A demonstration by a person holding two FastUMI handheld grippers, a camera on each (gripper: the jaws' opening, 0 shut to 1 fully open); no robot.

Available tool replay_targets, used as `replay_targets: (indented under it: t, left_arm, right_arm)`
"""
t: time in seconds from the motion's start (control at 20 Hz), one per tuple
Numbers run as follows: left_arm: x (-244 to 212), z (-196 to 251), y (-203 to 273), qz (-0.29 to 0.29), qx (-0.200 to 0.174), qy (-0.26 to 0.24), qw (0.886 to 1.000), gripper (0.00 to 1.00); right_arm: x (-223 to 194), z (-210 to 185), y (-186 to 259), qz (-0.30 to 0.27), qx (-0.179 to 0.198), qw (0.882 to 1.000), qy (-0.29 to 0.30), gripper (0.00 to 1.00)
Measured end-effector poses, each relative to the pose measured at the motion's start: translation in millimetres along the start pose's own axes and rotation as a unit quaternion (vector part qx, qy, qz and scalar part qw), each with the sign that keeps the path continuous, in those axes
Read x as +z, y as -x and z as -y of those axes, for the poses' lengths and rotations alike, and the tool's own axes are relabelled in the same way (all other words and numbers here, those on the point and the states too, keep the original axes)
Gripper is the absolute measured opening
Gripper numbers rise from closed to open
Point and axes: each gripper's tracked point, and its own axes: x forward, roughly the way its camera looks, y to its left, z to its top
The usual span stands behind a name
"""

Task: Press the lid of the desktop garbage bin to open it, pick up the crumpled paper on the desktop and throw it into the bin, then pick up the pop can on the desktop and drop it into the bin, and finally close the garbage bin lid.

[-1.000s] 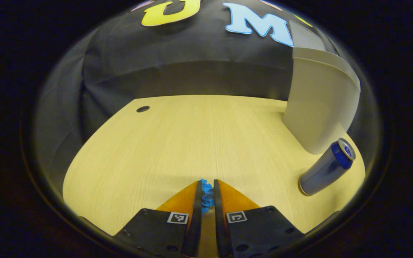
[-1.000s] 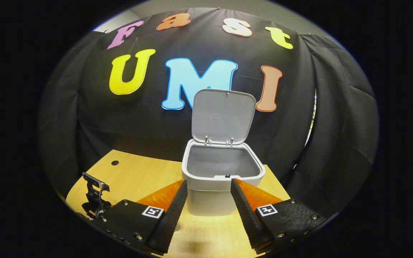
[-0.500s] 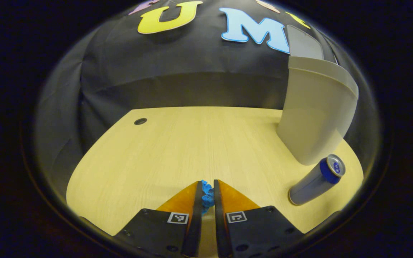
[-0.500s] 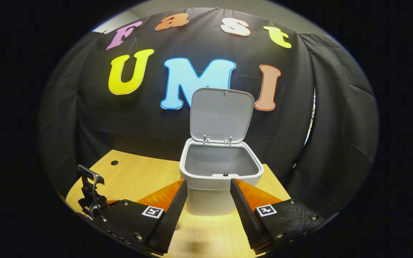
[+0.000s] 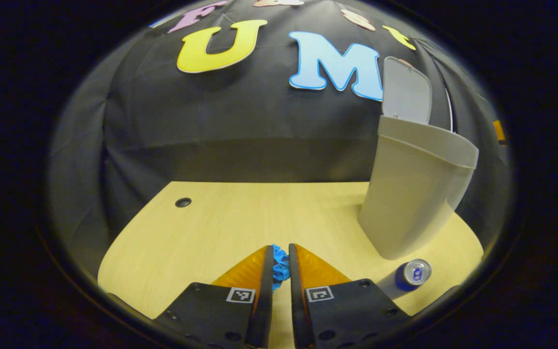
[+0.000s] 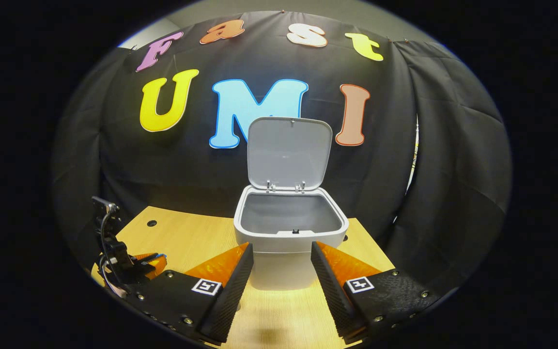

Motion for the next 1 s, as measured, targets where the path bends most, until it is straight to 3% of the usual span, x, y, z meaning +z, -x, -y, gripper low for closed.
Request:
replay_targets:
  t: [0.75, 1.0]
  left_arm:
    - [110, 88, 23, 0.084, -0.079, -0.055, 0.992, 0.26]
    - [141, 124, 29, 0.102, -0.099, -0.043, 0.989, 0.26]
  right_arm:
    - [-26, 19, 6, -0.004, -0.011, 0.999, -0.035, 0.78]
    - [-36, 31, 11, -0.007, -0.014, 0.999, -0.045, 0.78]
